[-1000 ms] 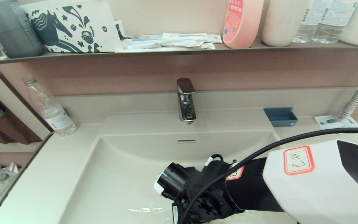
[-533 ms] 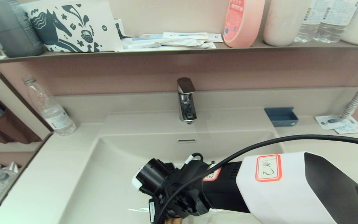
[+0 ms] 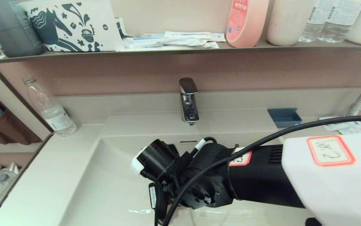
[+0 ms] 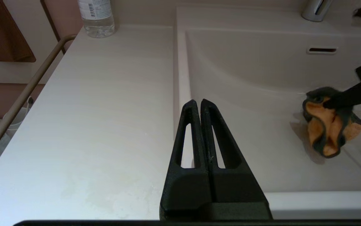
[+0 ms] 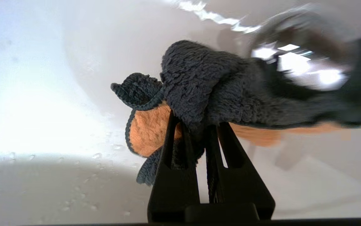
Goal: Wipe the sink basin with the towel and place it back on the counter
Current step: Wipe the sink
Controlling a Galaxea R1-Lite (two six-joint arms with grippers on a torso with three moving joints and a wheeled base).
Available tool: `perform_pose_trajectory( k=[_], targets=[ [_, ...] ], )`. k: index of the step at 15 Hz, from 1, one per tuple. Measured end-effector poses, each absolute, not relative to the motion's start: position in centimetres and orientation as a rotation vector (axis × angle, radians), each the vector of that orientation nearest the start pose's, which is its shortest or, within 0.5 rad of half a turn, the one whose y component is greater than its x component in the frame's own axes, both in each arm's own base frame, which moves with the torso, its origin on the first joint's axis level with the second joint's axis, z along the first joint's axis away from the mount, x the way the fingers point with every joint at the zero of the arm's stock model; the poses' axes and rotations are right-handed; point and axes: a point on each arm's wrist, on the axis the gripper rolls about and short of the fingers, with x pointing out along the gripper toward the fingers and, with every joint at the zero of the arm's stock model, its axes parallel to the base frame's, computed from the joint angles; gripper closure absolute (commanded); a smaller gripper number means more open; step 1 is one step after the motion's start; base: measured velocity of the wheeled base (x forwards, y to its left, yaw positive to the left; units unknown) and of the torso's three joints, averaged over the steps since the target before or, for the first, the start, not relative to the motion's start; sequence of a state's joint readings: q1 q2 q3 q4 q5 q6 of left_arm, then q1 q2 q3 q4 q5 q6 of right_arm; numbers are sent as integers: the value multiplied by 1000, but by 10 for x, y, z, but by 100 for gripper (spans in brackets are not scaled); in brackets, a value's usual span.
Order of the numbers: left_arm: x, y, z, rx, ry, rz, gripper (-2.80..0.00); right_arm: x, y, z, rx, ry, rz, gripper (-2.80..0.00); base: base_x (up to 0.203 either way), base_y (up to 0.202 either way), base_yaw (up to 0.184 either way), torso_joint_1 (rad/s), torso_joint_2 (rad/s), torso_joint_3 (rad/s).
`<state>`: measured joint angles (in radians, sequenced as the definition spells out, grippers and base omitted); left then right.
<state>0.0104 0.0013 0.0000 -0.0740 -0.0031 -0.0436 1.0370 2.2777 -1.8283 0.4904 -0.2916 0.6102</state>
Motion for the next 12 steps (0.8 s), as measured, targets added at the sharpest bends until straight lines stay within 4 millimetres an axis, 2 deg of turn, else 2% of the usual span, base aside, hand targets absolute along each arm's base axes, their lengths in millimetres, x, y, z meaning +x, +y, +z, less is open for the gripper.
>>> perform_pose_trajectory(
  k=[3, 7, 9, 12],
  targets=[
    [-23, 0, 83, -42, -72, 6, 0, 228, 372, 155, -74, 851, 387, 0, 0, 0, 0, 0, 0, 0],
    [-23, 0, 83, -43, -72, 6, 0, 227, 370, 164, -130, 793, 395, 0, 0, 0, 0, 0, 0, 0],
    [-23, 0, 83, -43, -72, 6, 0, 229, 374, 166, -115, 757, 415, 0, 0, 0, 0, 0, 0, 0],
    [-23, 0, 83, -43, -72, 5, 0, 239, 391, 160, -52, 654, 466, 0, 0, 0, 0, 0, 0, 0]
  ],
)
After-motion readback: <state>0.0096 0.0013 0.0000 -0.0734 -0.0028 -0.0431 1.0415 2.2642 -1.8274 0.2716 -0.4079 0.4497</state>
